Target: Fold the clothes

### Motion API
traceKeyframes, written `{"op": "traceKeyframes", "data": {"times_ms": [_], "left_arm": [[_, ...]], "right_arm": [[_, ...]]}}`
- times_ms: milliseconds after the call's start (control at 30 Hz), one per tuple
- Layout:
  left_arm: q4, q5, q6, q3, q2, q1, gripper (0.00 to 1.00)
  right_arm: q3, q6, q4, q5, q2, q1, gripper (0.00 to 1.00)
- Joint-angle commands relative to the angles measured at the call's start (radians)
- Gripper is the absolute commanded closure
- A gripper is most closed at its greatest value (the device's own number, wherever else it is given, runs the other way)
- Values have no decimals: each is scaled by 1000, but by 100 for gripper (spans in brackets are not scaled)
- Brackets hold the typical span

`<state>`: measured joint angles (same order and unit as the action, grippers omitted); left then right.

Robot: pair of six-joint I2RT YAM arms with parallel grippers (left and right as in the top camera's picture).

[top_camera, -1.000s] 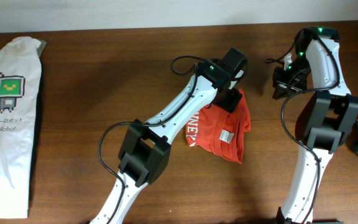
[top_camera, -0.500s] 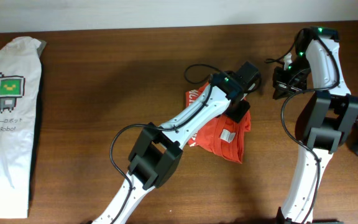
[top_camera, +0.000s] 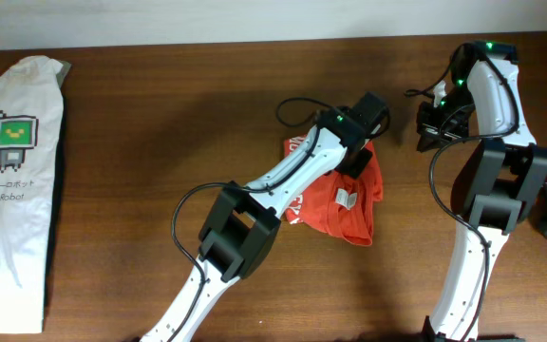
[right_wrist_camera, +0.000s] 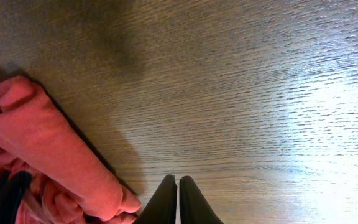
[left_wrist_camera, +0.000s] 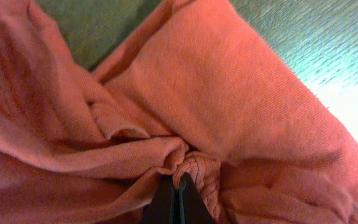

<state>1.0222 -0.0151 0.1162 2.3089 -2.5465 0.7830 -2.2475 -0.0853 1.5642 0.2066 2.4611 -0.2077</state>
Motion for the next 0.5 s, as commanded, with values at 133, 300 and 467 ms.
{"op": "traceKeyframes", "data": {"times_ms": [133, 300, 467], "left_arm": [[106, -32, 2, 300, -21, 0, 100], [108, -59, 10, 330, -21, -5, 100], [105, -80, 18, 456, -21, -23, 100]], "right_arm": [[6, 2, 2, -8, -1, 4, 92], [6, 2, 3, -5, -1, 4, 92], [6, 2, 3, -5, -1, 4, 92]]}}
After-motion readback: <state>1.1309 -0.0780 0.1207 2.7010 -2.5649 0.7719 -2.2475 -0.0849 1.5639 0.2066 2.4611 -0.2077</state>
